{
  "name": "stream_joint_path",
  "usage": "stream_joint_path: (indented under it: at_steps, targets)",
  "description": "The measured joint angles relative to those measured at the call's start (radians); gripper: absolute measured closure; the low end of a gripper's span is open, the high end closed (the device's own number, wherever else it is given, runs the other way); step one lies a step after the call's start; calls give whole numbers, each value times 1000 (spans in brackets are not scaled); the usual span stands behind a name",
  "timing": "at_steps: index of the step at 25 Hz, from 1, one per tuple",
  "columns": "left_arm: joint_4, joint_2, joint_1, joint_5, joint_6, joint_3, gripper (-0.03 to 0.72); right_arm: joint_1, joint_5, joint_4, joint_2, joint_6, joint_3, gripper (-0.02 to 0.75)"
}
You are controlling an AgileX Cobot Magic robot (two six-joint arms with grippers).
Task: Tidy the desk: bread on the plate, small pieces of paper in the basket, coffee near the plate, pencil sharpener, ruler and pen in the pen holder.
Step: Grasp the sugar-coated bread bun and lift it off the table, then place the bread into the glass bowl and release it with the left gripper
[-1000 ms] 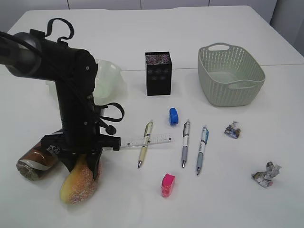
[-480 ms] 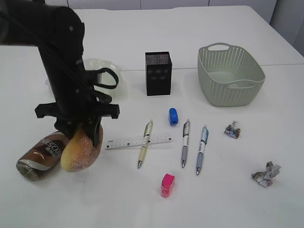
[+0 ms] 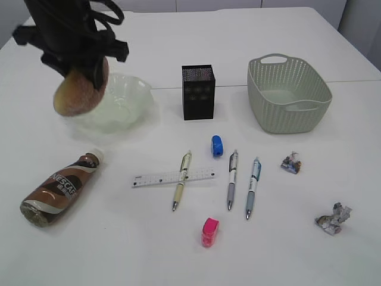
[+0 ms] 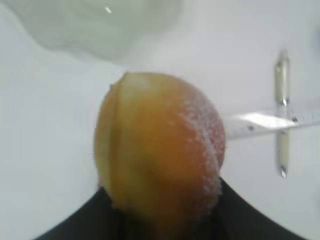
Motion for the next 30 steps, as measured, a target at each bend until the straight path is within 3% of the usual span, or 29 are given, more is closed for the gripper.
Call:
stream_joint_path:
  at_steps: [6, 11, 16, 22, 30]
  targets:
    - [229, -2, 0, -41, -43, -73, 455, 0, 2, 0, 0, 0, 0, 164]
    - [270, -2, 30, -153, -130, -75, 455, 0, 13, 0, 0, 0, 0, 164]
    - [190, 9, 138, -233, -159, -75, 455, 0, 25, -4, 0, 12, 0, 164]
    - [-1, 67, 273, -339, -123, -75, 455, 0, 28, -6, 0, 36, 0, 164]
    - [-83, 218, 287, -504, -22, -75, 455, 0, 32, -6, 0, 61, 0, 164]
